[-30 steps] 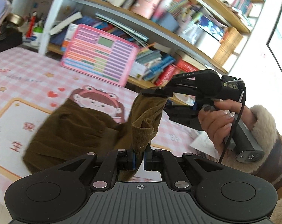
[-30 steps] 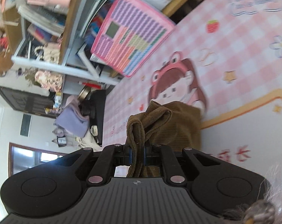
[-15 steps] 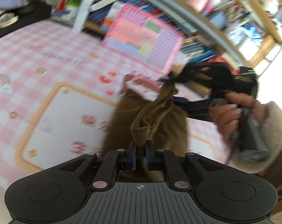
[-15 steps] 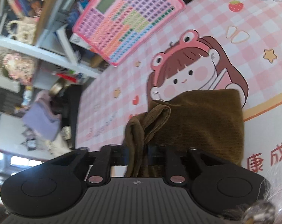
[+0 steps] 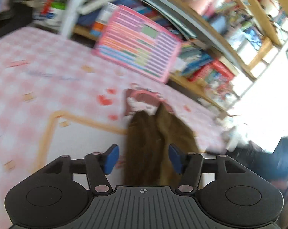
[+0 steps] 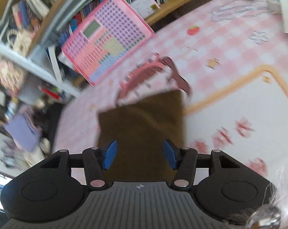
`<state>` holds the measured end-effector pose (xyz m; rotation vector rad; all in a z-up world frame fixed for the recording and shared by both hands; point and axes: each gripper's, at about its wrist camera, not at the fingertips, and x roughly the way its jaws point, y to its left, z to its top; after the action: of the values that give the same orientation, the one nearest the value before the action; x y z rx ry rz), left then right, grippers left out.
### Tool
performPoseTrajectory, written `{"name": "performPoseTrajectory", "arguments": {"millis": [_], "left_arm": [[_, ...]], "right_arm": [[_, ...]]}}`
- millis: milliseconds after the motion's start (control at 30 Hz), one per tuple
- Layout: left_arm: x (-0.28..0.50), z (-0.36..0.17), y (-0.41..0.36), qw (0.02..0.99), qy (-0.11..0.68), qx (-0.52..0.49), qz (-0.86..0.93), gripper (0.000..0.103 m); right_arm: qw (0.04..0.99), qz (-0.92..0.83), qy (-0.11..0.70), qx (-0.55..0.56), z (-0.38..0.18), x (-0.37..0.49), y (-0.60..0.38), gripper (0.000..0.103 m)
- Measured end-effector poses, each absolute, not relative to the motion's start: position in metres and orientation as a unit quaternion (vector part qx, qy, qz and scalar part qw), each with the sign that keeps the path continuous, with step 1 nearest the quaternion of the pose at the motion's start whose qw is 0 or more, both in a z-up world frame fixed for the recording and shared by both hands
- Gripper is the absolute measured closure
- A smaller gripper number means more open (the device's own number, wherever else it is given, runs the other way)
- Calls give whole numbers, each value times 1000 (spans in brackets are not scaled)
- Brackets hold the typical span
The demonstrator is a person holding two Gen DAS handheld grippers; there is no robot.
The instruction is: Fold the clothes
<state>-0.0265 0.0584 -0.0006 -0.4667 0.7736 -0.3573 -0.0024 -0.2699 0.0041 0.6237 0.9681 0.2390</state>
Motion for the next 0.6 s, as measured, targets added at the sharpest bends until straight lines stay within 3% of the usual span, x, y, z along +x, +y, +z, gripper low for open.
{"name": "performPoseTrajectory", "arguments": {"millis": [100, 133, 167, 200, 233, 267, 367, 433, 600], "left_arm": [[6, -12, 33, 872, 416, -191, -174, 41], [11, -15, 26, 871, 427, -178, -167, 46], [16, -17, 19, 869, 439, -164, -160, 56], [19, -18, 12, 869, 446, -150, -156, 77], [15, -12, 6, 877, 431, -132, -165, 92], [9, -6, 0, 887, 413, -111, -176, 100], [-17, 20, -11, 914, 330, -58, -229, 99], [-20, 20, -11, 918, 323, -53, -224, 99], [17, -36, 24, 877, 431, -141, -158, 95]], "right_arm": [[835, 105, 475, 257, -8, -20, -258, 51], [832, 107, 480, 255, -13, -24, -254, 51], [831, 104, 484, 254, -16, -26, -251, 51], [830, 100, 487, 252, -18, -27, -249, 50], [829, 96, 490, 251, -20, -28, -246, 50], [830, 91, 492, 245, -21, -29, -244, 50], [833, 84, 496, 229, -24, -29, -238, 50], [837, 85, 493, 222, -24, -30, -235, 50], [842, 79, 494, 205, -28, -28, -226, 50]]}}
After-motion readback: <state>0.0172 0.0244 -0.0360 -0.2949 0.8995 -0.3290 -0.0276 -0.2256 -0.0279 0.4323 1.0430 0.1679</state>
